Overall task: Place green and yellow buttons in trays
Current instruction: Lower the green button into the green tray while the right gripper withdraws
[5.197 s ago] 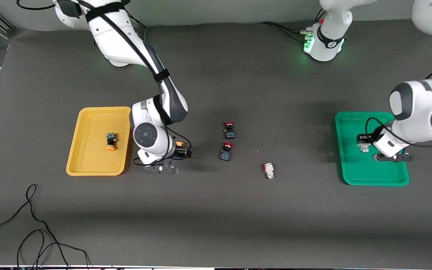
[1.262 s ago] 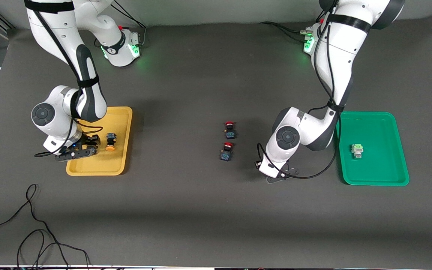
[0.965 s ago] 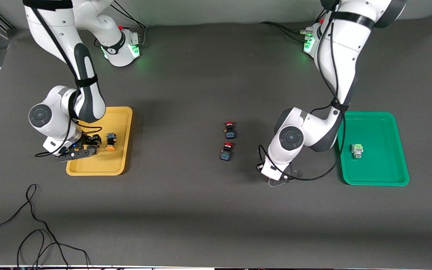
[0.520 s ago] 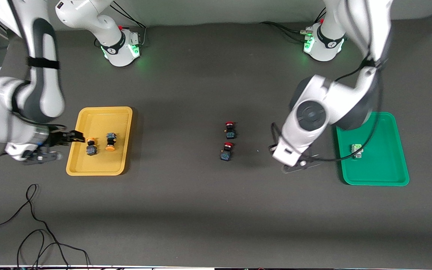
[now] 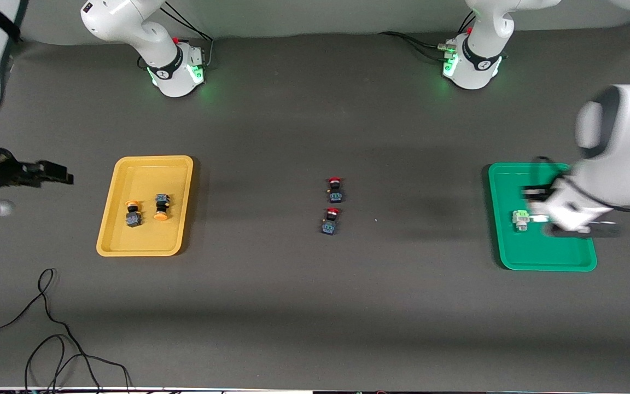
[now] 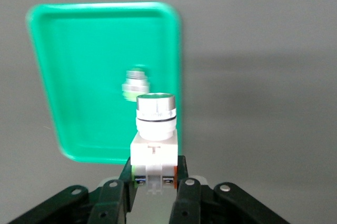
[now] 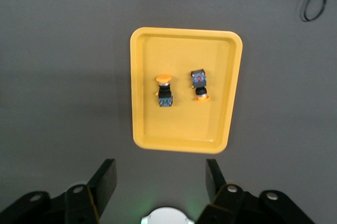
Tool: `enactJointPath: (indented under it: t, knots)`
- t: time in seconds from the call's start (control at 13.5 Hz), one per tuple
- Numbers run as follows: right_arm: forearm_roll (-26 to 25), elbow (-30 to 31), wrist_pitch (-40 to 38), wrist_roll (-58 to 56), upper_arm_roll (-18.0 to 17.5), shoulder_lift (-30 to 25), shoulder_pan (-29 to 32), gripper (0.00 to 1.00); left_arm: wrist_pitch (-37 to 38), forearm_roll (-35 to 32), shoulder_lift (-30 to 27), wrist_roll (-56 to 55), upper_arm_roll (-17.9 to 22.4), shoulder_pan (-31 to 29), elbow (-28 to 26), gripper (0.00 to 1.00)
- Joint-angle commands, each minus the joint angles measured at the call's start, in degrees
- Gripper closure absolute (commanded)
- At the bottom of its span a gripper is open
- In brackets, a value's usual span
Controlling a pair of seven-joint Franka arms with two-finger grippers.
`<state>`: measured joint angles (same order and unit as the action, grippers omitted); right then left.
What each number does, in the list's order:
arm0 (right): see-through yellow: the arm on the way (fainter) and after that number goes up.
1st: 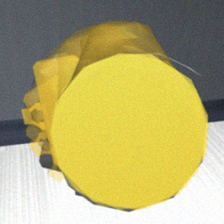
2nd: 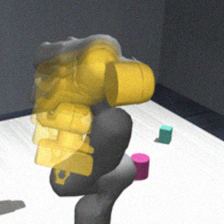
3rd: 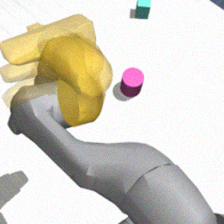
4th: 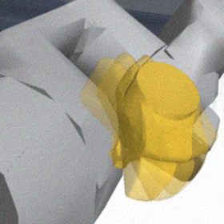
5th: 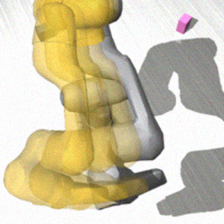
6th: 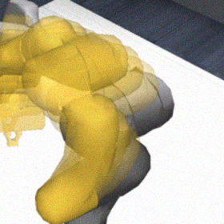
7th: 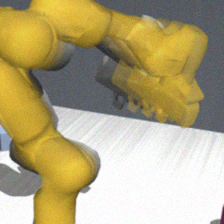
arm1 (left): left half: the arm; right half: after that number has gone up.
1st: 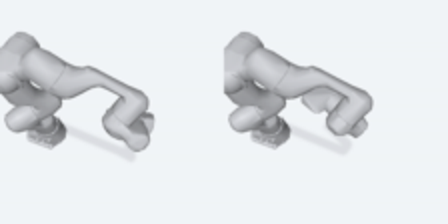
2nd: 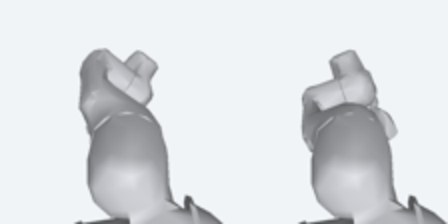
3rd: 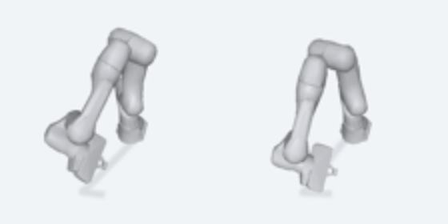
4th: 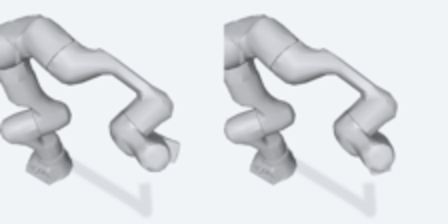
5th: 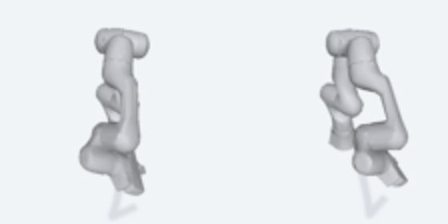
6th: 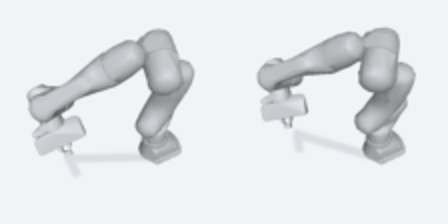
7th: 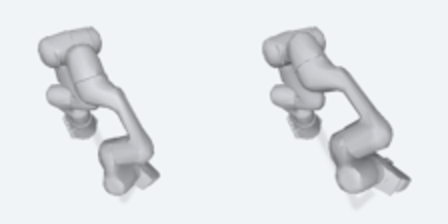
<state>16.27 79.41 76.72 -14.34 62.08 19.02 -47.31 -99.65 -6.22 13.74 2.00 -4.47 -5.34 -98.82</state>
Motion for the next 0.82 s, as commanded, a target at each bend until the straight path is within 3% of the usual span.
enactJointPath:
  t: [0.0, 0.15, 0.22, 0.52, 0.67, 0.74]
  knots:
    - [-0.97, -7.33, -6.48, 2.82, 0.24, 1.54, 0.73, 0.11, -11.05, -1.69, -0.91, 10.11, -0.98, -8.07, -9.43, 1.00]
    - [-0.89, -7.87, -7.46, 2.74, 1.81, 1.37, 0.73, 0.00, -21.68, -1.69, -0.73, 10.75, -0.98, -10.91, -17.95, 1.00]
    - [-0.88, -7.87, -7.46, 2.65, 1.91, 1.37, 0.64, 0.00, -25.91, -1.69, -0.47, 10.83, -0.98, -11.96, -21.04, 1.00]
    - [-1.06, -7.69, -7.46, 2.73, 1.73, 1.54, -0.24, 0.00, -33.67, -1.69, 4.88, 10.83, -0.72, -12.94, -22.65, 1.00]
    - [-0.97, -7.78, -7.46, 2.74, 1.56, 1.46, -0.24, 0.00, -36.13, -1.60, 7.60, 10.75, -0.01, -13.29, -22.47, 0.84]
    - [-0.97, -7.69, -7.46, 2.74, 1.56, 1.46, -0.32, 0.00, -37.71, -1.60, 8.57, 10.66, 0.07, -13.55, -22.39, 0.64]
